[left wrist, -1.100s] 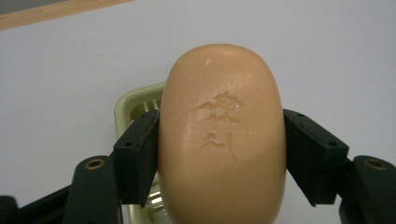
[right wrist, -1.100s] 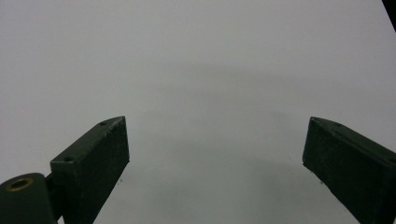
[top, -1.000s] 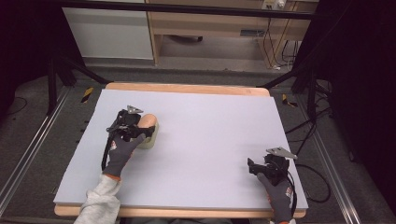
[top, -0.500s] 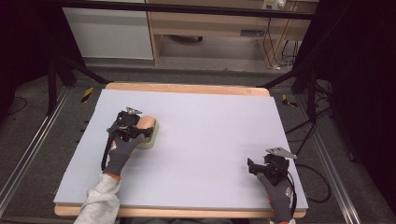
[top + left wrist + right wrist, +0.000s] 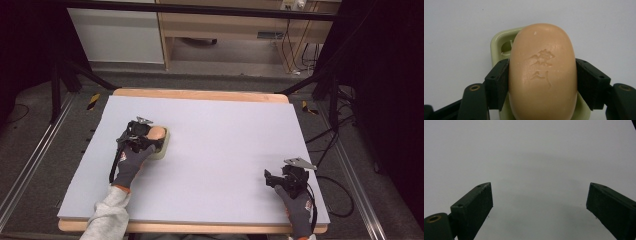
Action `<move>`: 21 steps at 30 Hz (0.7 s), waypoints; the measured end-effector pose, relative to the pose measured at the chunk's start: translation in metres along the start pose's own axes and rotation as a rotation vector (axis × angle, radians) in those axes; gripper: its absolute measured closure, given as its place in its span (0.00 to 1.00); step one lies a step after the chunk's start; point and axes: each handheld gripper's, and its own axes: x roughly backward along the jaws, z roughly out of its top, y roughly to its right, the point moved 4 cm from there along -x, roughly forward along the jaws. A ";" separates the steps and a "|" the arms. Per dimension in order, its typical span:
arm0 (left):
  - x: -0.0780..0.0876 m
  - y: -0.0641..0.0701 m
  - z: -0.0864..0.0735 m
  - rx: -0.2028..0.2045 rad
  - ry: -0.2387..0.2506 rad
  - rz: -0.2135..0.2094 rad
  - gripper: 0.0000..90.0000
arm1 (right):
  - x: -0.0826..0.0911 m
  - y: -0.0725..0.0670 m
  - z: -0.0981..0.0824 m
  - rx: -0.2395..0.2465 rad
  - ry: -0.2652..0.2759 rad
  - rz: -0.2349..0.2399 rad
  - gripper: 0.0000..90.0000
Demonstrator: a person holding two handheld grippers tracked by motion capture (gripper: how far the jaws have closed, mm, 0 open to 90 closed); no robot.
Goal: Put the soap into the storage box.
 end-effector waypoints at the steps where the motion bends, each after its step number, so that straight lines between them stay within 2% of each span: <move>1: 0.000 0.000 0.000 0.001 -0.001 0.001 0.35 | 0.000 0.000 0.000 0.000 0.000 0.000 0.08; 21: -0.006 -0.001 -0.003 0.010 -0.020 0.004 0.35 | 0.000 0.000 0.000 0.001 -0.001 -0.002 0.08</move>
